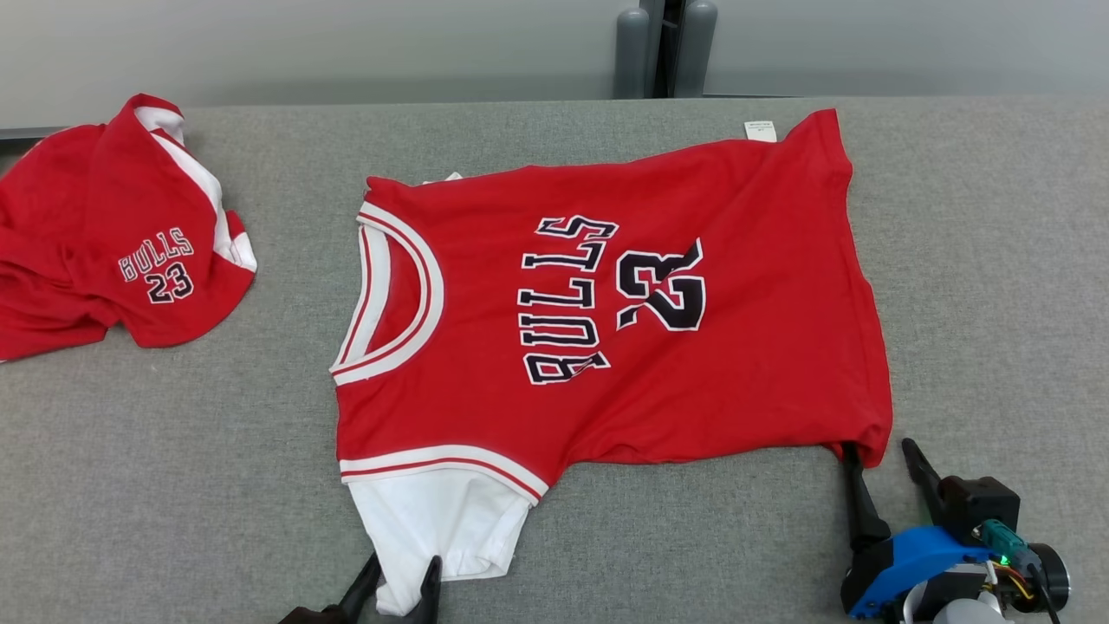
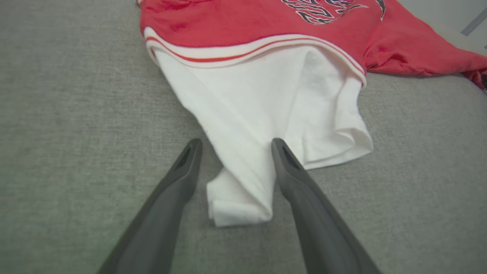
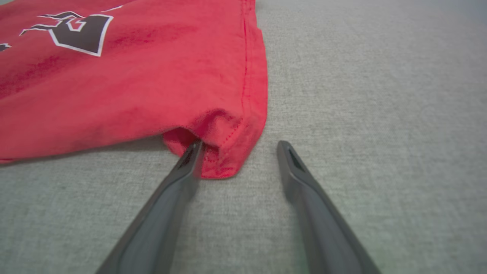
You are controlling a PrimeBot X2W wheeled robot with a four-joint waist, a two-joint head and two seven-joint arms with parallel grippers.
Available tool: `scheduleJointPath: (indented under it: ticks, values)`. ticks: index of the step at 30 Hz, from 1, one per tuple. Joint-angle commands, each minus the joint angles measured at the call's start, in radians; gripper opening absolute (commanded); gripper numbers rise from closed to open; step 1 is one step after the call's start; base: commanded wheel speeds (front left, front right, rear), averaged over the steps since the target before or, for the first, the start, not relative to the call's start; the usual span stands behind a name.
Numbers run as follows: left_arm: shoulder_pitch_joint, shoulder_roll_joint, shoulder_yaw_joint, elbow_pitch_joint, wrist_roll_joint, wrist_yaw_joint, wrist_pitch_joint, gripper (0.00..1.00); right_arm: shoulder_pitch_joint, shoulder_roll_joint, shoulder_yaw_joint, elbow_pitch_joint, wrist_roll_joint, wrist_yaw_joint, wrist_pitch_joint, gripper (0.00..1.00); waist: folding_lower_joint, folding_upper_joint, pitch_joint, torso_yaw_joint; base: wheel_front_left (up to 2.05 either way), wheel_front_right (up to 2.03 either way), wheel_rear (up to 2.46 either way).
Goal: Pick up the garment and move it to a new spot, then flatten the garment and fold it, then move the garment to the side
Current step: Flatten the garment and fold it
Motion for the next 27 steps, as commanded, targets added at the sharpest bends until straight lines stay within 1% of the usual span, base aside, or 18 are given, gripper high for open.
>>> scheduleJointPath:
  ticks: [1,2,3,4,7,10,18,23,27]
  values:
    - [0.015,0.001,-0.011,0.020,-0.003,-0.005,0.009,1.00,-0.004,0.000,0.002,0.015,0.007,-0.001,0.003,0.63,0.0000,-0.0001,0.000,0.000,0.00,0.00,0.00]
    - [0.008,0.001,-0.015,0.028,-0.009,-0.005,0.011,0.81,-0.005,0.000,0.008,0.025,0.012,-0.001,0.003,0.24,0.0000,-0.0001,-0.001,0.000,0.00,0.00,0.00]
    - [0.005,0.001,-0.024,0.043,-0.015,-0.005,0.011,0.34,-0.007,0.001,0.015,0.033,0.016,-0.001,0.005,0.00,0.0000,-0.0001,-0.002,-0.001,0.00,0.00,0.00]
    - [0.001,0.001,-0.033,0.057,-0.023,-0.005,0.014,0.00,-0.010,0.001,0.020,0.037,0.019,-0.001,0.005,0.00,0.0000,-0.0001,-0.002,-0.002,0.00,0.00,0.00]
    - [-0.019,0.006,-0.044,0.074,-0.038,-0.004,0.013,0.00,-0.016,0.001,0.033,0.033,0.034,-0.001,0.005,0.00,0.0000,-0.0001,-0.004,-0.005,0.00,0.00,0.00]
    - [-0.045,0.012,-0.048,0.063,-0.050,-0.003,0.012,0.00,-0.009,-0.003,0.040,-0.002,0.043,-0.001,0.002,0.00,0.0000,-0.0001,-0.007,-0.009,0.00,0.00,0.00]
    - [-0.124,0.033,-0.029,-0.057,-0.063,-0.003,0.005,0.00,0.001,-0.014,0.044,-0.181,0.042,-0.001,0.002,0.00,0.0000,-0.0001,-0.009,-0.020,0.00,0.00,0.00]
    - [-0.258,0.070,-0.019,-0.125,-0.062,-0.003,0.005,0.00,-0.075,-0.050,0.069,-0.264,0.025,-0.001,0.002,0.00,0.0000,-0.0001,0.016,-0.037,0.00,0.00,0.00]
    - [-0.418,0.112,-0.006,-0.148,-0.053,-0.003,0.005,0.00,-0.199,-0.088,0.090,-0.277,0.016,-0.001,0.002,0.00,0.0000,-0.0001,0.058,-0.061,0.00,0.00,0.00]
